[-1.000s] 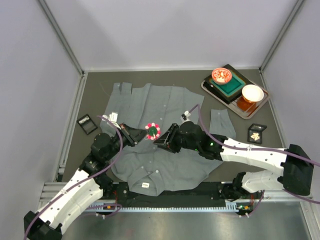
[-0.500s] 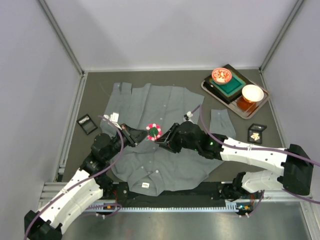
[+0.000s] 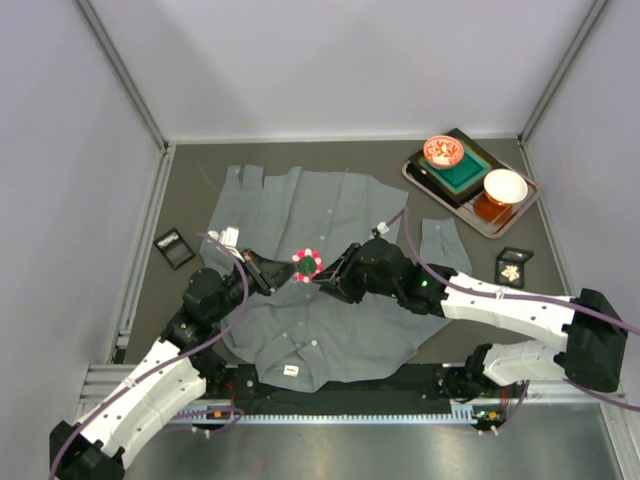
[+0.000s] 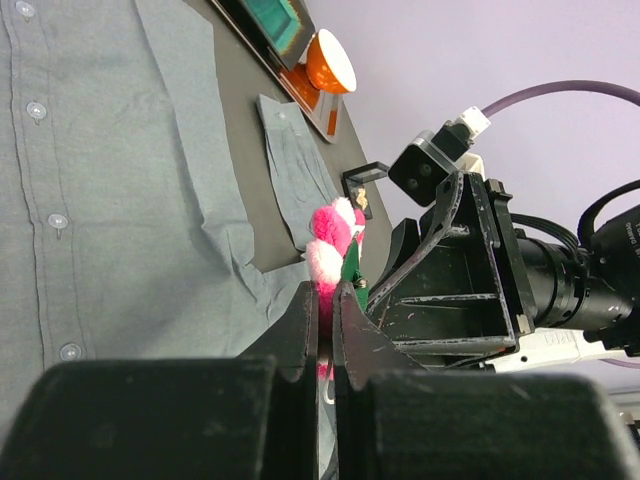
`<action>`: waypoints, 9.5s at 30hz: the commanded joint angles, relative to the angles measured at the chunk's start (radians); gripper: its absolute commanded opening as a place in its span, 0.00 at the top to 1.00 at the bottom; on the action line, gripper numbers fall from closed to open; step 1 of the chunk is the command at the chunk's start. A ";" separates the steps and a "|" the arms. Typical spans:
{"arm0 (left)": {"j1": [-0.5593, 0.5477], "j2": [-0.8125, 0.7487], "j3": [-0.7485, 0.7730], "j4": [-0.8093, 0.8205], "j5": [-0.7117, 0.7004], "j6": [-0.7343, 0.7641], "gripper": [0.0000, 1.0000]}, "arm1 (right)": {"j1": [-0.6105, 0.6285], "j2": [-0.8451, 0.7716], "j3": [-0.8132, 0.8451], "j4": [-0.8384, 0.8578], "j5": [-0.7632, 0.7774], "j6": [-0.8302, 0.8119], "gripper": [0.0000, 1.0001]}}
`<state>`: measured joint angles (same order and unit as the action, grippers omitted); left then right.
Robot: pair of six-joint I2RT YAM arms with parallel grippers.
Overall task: Remove the brooch from the garment
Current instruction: Close the brooch.
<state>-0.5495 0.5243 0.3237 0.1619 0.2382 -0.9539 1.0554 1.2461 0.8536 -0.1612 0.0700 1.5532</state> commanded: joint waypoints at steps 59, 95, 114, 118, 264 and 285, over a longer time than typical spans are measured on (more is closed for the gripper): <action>-0.003 -0.041 -0.055 0.036 0.053 0.104 1.00 | -0.034 0.112 0.087 0.084 -0.107 0.127 0.64; -0.001 -0.116 -0.080 0.125 -0.010 0.141 1.00 | -0.034 0.134 -0.004 0.213 -0.150 0.265 0.63; -0.001 -0.073 -0.077 0.051 0.102 0.210 1.00 | -0.087 0.118 0.015 0.210 -0.223 0.263 0.62; -0.001 -0.064 -0.029 -0.030 0.038 0.111 1.00 | -0.081 0.107 -0.028 0.221 -0.243 0.257 0.60; 0.002 0.121 -0.031 0.269 0.378 -0.292 1.00 | -0.239 -0.116 -0.318 0.879 -0.740 -0.617 0.57; 0.003 0.120 -0.028 0.292 0.417 -0.298 1.00 | -0.248 -0.010 -0.303 0.974 -0.785 -0.558 0.69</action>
<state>-0.5472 0.6495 0.2985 0.3824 0.6388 -1.2537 0.8127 1.2079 0.5297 0.7143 -0.6819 0.9867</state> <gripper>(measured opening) 0.037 0.329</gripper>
